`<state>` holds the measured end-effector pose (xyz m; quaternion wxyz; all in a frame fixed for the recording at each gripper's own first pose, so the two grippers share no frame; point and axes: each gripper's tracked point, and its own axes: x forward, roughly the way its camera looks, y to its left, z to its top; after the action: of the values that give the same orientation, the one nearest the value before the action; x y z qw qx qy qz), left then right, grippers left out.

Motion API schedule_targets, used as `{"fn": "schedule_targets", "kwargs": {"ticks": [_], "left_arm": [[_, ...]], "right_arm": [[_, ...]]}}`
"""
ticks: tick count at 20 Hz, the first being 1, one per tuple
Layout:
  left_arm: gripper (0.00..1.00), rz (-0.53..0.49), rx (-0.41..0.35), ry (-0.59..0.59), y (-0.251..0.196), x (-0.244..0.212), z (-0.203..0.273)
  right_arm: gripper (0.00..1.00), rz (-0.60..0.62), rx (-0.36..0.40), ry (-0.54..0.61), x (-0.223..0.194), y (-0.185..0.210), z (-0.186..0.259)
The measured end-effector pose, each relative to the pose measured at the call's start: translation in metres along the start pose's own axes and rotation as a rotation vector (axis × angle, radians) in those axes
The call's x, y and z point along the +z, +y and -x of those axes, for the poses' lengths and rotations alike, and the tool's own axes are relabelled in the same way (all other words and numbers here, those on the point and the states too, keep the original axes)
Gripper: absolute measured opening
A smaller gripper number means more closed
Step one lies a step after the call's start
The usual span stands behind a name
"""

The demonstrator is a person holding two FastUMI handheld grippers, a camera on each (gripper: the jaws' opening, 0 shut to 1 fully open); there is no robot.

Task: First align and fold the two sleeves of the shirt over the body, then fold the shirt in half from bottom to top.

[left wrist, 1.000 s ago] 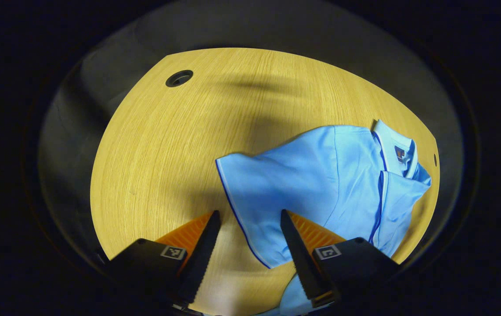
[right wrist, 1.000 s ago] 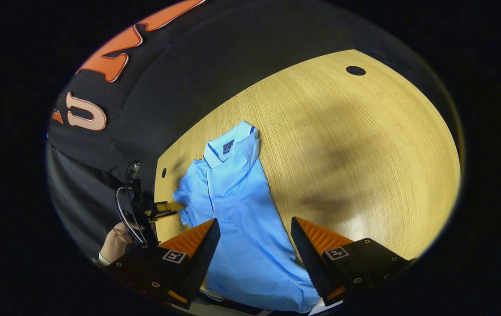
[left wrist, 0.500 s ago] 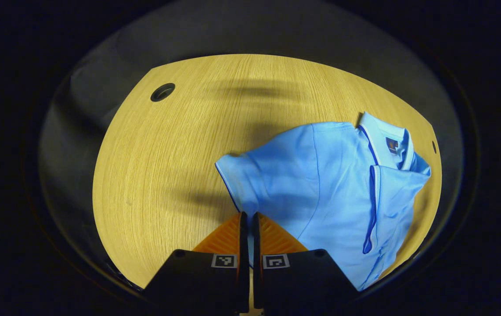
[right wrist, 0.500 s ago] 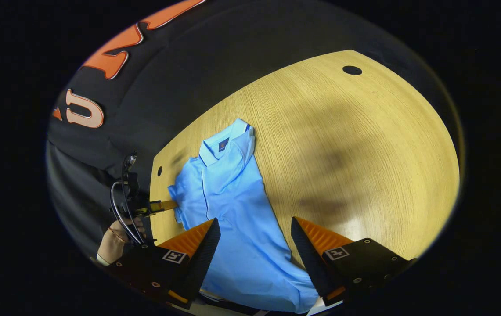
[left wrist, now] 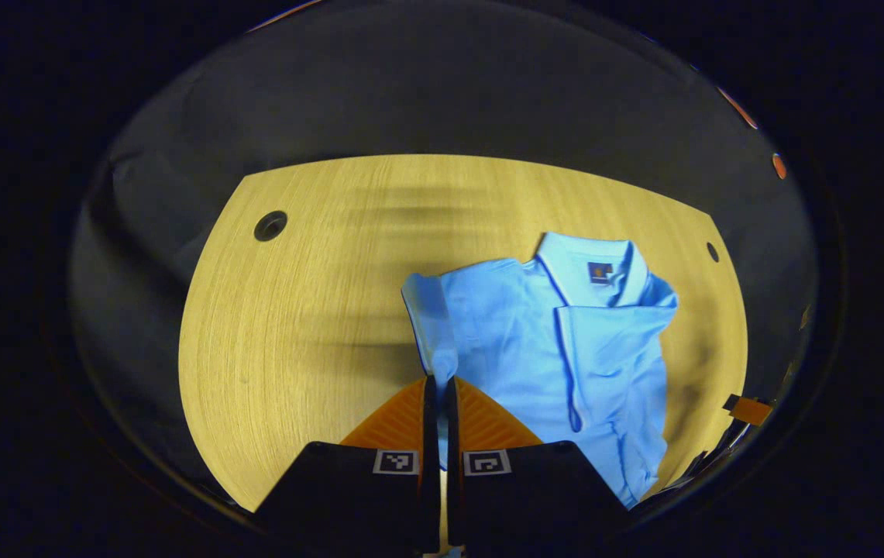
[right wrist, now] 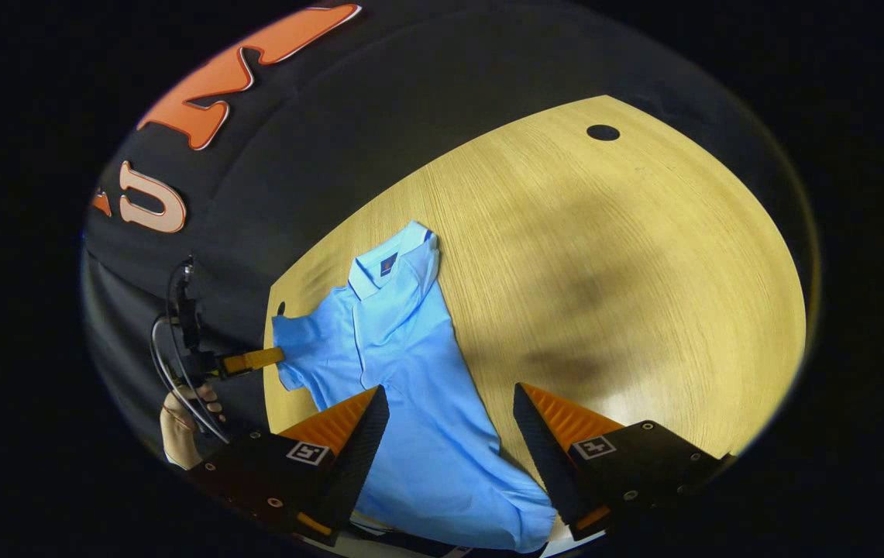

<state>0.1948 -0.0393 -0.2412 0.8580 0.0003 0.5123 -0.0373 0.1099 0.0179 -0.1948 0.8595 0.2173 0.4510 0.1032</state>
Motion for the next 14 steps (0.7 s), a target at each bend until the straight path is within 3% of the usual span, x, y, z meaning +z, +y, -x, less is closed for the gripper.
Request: {"fn": "schedule_targets", "kwargs": {"ticks": [4,14], "left_arm": [[0.07,-0.05,-0.08,-0.016,-0.058,0.01,0.017],[0.07,-0.155,-0.165,0.02,-0.174,-0.002,-0.004]], "right_arm": [[0.98,-0.017,0.003,-0.01,-0.001,-0.014,0.011],[0.98,-0.095,-0.033,-0.031,-0.006,-0.073,0.033]]}}
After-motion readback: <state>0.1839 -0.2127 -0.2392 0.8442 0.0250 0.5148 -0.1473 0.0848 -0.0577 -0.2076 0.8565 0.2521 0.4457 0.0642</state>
